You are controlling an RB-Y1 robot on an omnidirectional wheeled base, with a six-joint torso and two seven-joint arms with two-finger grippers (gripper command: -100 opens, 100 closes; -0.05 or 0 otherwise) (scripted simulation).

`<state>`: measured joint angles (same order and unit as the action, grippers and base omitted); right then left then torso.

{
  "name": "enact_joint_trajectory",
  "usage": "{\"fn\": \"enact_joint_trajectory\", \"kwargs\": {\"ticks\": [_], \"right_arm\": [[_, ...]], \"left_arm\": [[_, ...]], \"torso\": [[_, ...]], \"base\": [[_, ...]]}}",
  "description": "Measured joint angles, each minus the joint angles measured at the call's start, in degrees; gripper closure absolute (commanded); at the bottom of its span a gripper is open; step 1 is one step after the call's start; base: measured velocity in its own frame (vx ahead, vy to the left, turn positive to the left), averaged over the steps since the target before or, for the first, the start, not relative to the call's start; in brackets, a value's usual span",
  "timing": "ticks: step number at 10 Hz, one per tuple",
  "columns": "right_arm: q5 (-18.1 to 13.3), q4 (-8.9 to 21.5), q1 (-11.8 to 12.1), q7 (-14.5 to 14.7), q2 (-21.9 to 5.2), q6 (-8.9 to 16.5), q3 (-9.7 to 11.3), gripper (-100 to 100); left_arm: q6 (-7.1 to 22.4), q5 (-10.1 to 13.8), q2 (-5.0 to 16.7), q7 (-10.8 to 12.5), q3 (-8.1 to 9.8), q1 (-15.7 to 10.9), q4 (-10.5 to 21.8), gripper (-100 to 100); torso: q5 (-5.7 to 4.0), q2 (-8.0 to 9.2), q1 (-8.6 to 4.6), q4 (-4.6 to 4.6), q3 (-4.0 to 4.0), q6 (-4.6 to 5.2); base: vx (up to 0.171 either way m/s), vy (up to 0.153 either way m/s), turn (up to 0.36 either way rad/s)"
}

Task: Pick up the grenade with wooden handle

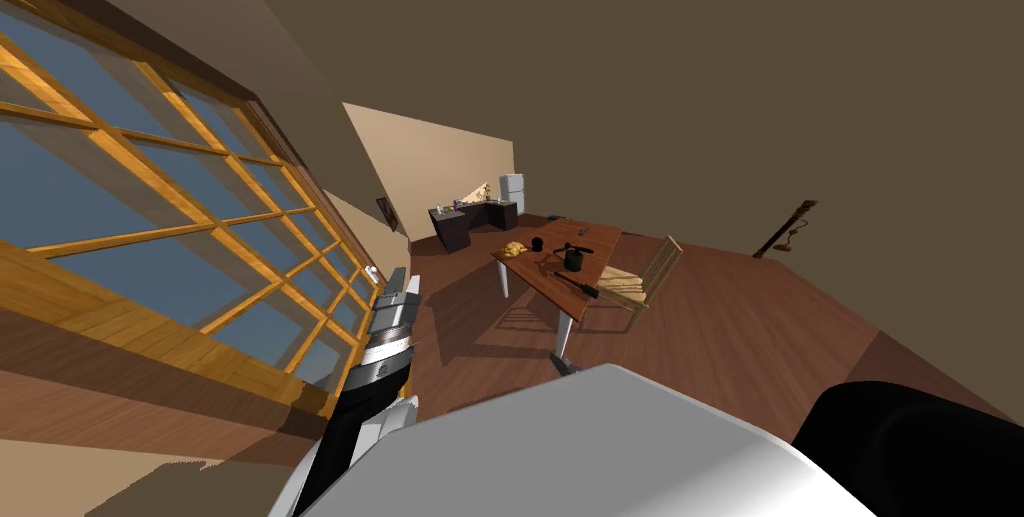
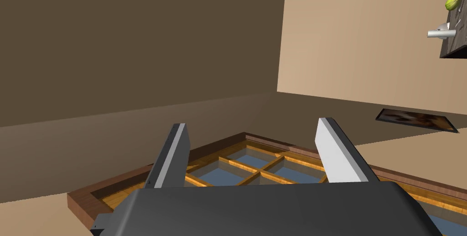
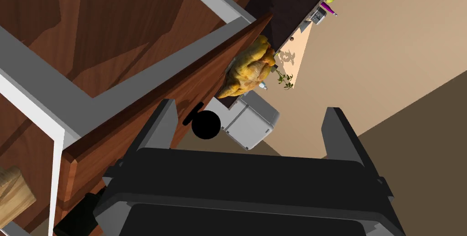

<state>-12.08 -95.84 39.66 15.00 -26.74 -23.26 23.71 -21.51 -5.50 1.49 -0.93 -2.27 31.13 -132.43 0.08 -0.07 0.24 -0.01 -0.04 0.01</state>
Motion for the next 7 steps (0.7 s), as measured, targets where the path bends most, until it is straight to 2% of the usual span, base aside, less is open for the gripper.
{"fn": "enact_joint_trajectory", "kwargs": {"ticks": [1, 3, 4, 5, 7], "right_arm": [[0.0, 0.78, -0.39, 0.06, -0.16, 0.38, 0.19, -100], [0.06, 4.53, -0.68, 0.52, -2.42, 0.22, 1.38, -100], [0.13, 4.89, 1.16, 0.82, -4.95, 0.24, 2.05, -100], [0.01, 7.01, 0.66, 1.28, -5.17, 0.27, 2.74, -100], [-0.3, 9.61, 1.6, 2.83, -6.8, 0.9, 4.45, -100]], "left_arm": [[0.0, 0.0, 0.0, 0.0, 0.0, 0.0, 0.0, 0], [0.0, 0.0, 0.0, 0.0, 0.0, 0.0, 0.0, 0], [0.0, 0.0, 0.0, 0.0, 0.0, 0.0, 0.0, 0], [0.0, 0.0, 0.0, 0.0, 0.0, 0.0, 0.0, 0], [0.0, 0.0, 0.0, 0.0, 0.0, 0.01, 0.0, 0]], "torso": [[-0.01, 0.02, -0.08, 0.0, 0.01, 0.0], [0.01, -0.07, 0.02, -0.02, -0.05, 0.0], [0.03, -0.14, 0.14, -0.03, -0.08, 0.0], [0.01, -0.17, 0.06, -0.03, -0.1, -0.01], [0.0, -0.18, -0.03, -0.04, -0.11, 0.0]], "base": [[0.059, 0.097, 0.095], [0.069, 0.103, 0.063], [0.081, 0.087, 0.038], [0.103, 0.078, 0.115], [0.055, 0.047, 0.019]]}}
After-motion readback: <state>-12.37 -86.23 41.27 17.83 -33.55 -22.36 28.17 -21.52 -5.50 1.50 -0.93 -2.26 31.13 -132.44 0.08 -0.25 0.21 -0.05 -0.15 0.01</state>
